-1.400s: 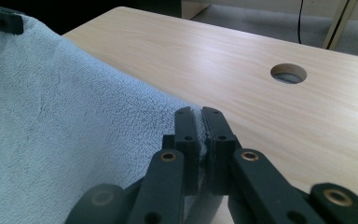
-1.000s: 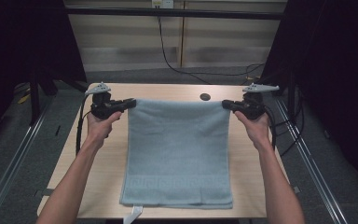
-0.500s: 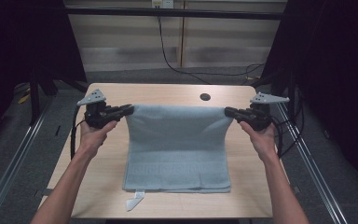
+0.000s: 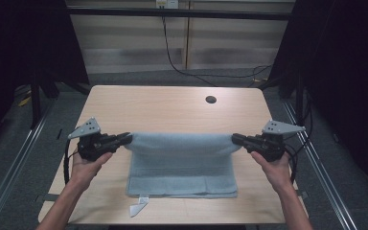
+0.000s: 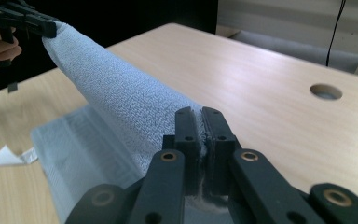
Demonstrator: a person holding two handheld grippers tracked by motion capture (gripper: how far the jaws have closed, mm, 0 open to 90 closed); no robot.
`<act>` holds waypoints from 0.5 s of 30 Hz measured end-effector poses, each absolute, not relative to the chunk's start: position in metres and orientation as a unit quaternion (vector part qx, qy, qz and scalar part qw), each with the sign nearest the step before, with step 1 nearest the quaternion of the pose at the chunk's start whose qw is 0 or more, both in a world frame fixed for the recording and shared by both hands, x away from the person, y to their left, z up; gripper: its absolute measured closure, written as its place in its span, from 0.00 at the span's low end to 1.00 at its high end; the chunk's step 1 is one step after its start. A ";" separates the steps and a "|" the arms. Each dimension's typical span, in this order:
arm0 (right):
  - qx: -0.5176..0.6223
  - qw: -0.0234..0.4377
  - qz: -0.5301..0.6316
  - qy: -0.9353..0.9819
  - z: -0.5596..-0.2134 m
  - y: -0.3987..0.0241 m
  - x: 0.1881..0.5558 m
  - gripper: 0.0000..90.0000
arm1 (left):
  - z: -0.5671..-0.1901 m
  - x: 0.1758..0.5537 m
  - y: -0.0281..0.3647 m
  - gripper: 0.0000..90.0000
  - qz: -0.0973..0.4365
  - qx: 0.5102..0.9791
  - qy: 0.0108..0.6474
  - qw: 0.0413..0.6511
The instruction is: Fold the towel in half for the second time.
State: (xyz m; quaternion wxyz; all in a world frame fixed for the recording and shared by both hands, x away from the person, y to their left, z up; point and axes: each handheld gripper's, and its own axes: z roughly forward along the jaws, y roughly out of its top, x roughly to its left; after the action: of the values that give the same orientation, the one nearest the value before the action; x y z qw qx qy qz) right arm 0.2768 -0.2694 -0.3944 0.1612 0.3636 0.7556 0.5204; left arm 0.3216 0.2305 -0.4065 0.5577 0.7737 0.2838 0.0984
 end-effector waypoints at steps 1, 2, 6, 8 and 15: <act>0.365 0.159 0.517 0.758 -0.398 -0.269 0.273 0.96 | -0.413 0.314 0.230 0.92 0.091 0.780 0.283 0.550; 0.366 0.157 0.514 0.760 -0.402 -0.269 0.270 0.96 | -0.413 0.314 0.230 0.92 0.091 0.780 0.283 0.550; 0.372 0.140 0.509 0.763 -0.417 -0.269 0.256 0.96 | -0.428 0.299 0.234 0.92 0.074 0.792 0.283 0.537; 0.373 0.132 0.507 0.766 -0.425 -0.268 0.249 0.95 | -0.435 0.295 0.234 0.92 0.066 0.796 0.286 0.530; 0.374 0.103 0.496 0.777 -0.447 -0.267 0.226 0.84 | -0.452 0.275 0.237 0.87 0.039 0.800 0.285 0.526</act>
State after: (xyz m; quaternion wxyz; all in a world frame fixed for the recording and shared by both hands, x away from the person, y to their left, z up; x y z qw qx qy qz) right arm 0.2262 -0.2671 -0.4466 0.1030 0.3742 0.7769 0.4957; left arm 0.2749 0.2368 -0.4515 0.5260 0.8003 0.2852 0.0394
